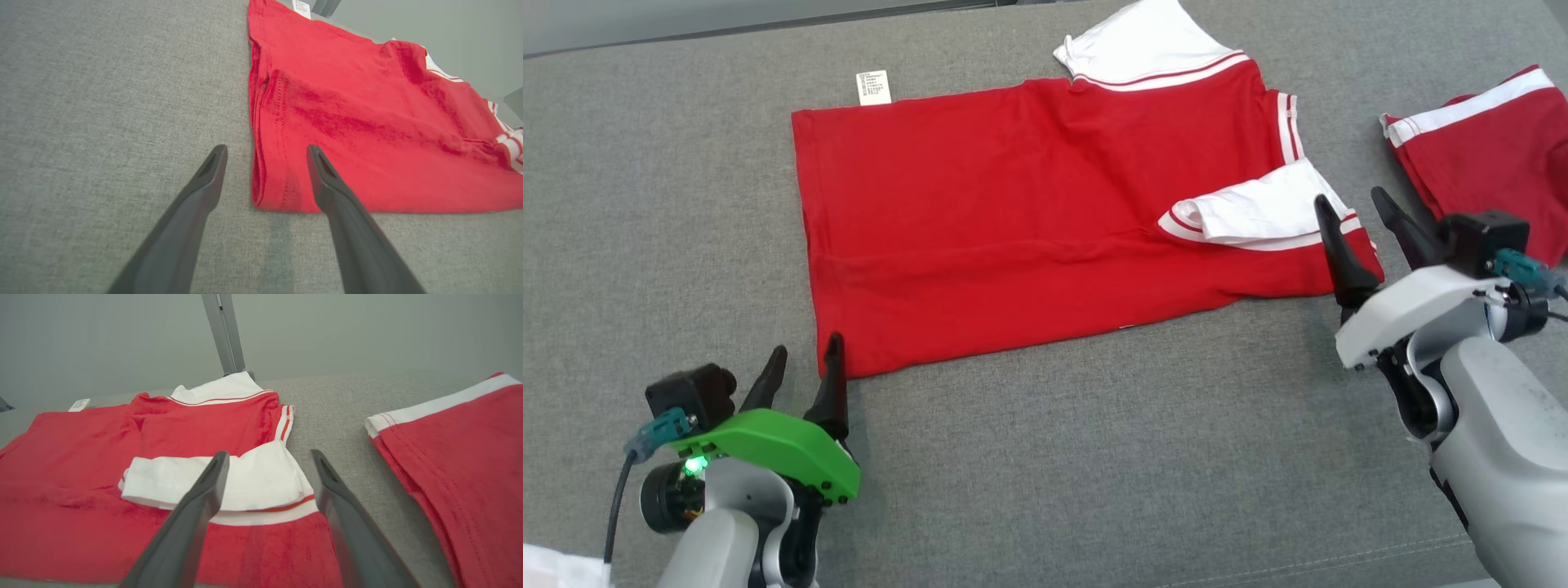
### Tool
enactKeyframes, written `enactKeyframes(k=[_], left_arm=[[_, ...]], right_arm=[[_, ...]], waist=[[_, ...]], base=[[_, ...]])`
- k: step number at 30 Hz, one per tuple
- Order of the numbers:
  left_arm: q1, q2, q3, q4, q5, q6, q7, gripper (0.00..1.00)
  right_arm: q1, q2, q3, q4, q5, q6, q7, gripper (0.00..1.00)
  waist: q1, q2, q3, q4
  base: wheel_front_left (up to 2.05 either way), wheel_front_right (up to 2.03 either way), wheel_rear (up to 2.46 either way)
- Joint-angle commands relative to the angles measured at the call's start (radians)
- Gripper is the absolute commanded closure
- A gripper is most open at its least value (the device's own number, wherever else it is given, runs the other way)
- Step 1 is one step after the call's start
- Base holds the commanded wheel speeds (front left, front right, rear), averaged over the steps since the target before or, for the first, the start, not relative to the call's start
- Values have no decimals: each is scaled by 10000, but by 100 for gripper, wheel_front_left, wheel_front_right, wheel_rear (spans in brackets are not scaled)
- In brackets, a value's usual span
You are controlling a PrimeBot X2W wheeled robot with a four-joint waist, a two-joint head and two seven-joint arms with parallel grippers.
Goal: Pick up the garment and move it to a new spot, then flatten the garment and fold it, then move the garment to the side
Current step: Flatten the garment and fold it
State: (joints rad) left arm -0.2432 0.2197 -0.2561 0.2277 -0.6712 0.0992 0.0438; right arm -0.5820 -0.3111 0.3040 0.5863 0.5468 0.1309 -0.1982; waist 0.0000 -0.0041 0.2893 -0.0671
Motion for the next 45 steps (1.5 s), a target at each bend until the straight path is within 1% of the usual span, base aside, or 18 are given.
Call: enactKeyframes(k=[1, 5, 8, 11, 13, 18, 21, 24, 25, 26, 27, 28, 32, 35, 38, 41, 45], left_arm=[[345, 91, 16, -190, 44, 82, -74, 0], [987, 106, -71, -656, 43, 258, 29, 0], [1211, 203, -168, -1060, -22, 349, 363, 0], [1066, 316, -223, -1243, 37, 432, 631, 0], [884, 371, -280, -1303, 51, 403, 796, 0], [530, 434, -484, -1219, 21, 314, 1229, 0], [408, 456, -607, -1106, 21, 233, 1416, 0], [287, 424, -830, -888, -98, 47, 1735, 0], [250, 414, -877, -804, -140, -13, 1804, 40], [196, 401, -898, -714, -163, -64, 1815, 71], [139, 378, -920, -625, -213, -140, 1834, 100], [101, 380, -937, -549, -246, -217, 1838, 100], [67, 362, -868, -463, -549, -489, 1826, 100], [321, 720, -764, -855, -692, -647, 2016, 100], [686, 965, -722, -1597, -973, -749, 2361, 100], [1301, 1299, -648, -2618, -1343, -769, 2857, 100], [2368, 1623, -574, -3863, -1904, -598, 3428, 100]], right_arm=[[352, -129, -26, -145, -140, -5, -131, 0], [1085, -278, -100, -440, -419, -5, -24, 0], [1478, -408, -283, -592, -628, -7, 622, 0], [1359, -426, -586, -466, -1140, -7, 1137, 0], [1180, -278, -905, -345, -1388, -7, 1430, 0], [862, -60, -1192, -106, -1852, -7, 2127, 0], [766, 79, -1276, 5, -1910, -7, 2355, 0], [668, 211, -1275, 77, -1773, -5, 2671, 0], [665, 236, -1254, 72, -1698, -5, 2751, 10], [660, 254, -1224, 38, -1606, -4, 2796, 57], [648, 274, -1147, -3, -1466, -4, 2863, 93], [642, 267, -1058, -54, -1363, -1, 2913, 100], [652, 34, -937, -323, -779, -2, 3090, 100], [809, -370, -902, -832, -137, -5, 3443, 100], [1138, -872, -826, -1497, 395, -7, 4071, 100], [1633, -1448, -799, -2443, 1060, -7, 4989, 100], [2744, -2078, -1143, -3672, 1884, -7, 6230, 100]], waist=[[0, 41, -133, -83], [0, 41, -260, -179], [0, 41, -164, -244], [0, 41, 16, -283], [0, 41, 141, -271], [0, 41, 498, -142], [0, 41, 613, -83], [0, 41, 748, -15], [0, 41, 769, 1], [0, 41, 787, 14], [0, 41, 790, 20], [0, 41, 778, 17], [0, 41, 594, -50], [0, 41, 278, -106], [0, 41, 12, -123], [0, 41, -197, -143], [0, 41, -305, -150]], base=[[0, 0, 0], [0, 0, 0], [0, 0, 0], [0, 0, 0], [0, 0, 0], [0, 0, 0], [0, 0, 0], [0, 0, 0], [0, 0, 0], [0, 0, 0], [0, 0, 0], [0, 0, 0], [0, 0, 0], [0, 0, 0], [0, 0, 0], [0, 0, 0], [0, 0, 0]])
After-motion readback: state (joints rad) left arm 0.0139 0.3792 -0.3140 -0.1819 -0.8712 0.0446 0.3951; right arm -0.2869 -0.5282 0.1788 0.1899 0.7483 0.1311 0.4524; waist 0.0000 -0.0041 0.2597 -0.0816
